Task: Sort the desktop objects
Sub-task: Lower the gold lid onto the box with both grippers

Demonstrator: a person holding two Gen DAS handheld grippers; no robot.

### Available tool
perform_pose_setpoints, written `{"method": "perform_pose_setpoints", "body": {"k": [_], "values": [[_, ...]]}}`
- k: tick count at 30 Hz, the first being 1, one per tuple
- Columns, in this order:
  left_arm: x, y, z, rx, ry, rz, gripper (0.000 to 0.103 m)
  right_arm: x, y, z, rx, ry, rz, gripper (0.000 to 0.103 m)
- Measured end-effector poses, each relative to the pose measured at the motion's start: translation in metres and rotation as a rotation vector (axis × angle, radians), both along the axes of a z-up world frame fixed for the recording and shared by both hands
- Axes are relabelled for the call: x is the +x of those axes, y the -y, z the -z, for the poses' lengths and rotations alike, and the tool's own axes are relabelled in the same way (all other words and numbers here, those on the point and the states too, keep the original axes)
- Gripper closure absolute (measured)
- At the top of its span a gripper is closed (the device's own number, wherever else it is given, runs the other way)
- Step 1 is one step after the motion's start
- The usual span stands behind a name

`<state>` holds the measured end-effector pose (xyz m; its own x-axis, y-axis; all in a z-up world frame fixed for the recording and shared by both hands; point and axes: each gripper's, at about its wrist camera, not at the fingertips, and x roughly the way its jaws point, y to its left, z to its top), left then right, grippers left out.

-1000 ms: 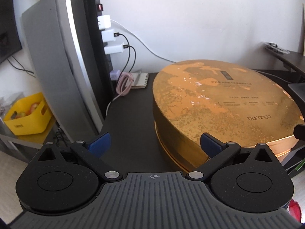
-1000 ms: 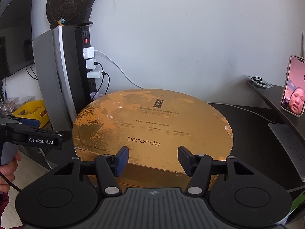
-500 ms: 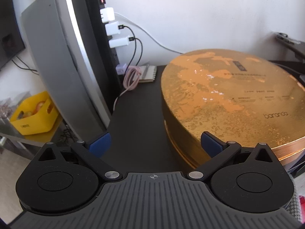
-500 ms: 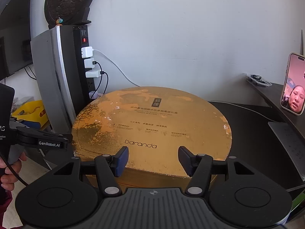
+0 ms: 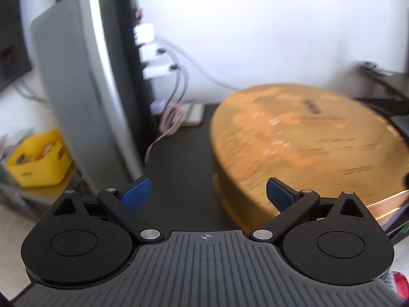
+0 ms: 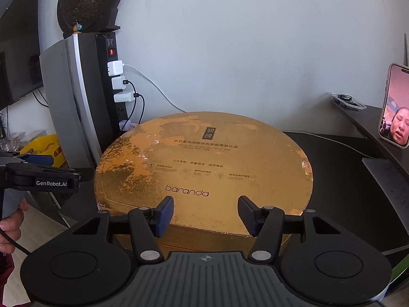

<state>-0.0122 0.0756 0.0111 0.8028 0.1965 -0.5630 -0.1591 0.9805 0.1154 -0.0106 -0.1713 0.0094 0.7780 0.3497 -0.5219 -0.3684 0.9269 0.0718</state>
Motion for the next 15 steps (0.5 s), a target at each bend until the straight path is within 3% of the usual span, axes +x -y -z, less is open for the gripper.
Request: {"method": "perform_pose_setpoints", "body": {"k": [3, 8, 15], "values": [[0.009, 0.007, 0.005, 0.045, -0.036, -0.029, 0.003, -0.001, 0.0, 0.0, 0.002, -0.001, -0.004, 0.046], [0.021, -0.001, 0.011, -0.015, -0.088, -0.043, 0.004, 0.0, 0.005, -0.001, 0.005, -0.003, 0.005, 0.046], [0.027, -0.005, 0.015, -0.039, -0.117, -0.055, 0.002, 0.0, 0.007, -0.002, 0.008, -0.004, 0.003, 0.046]]}}
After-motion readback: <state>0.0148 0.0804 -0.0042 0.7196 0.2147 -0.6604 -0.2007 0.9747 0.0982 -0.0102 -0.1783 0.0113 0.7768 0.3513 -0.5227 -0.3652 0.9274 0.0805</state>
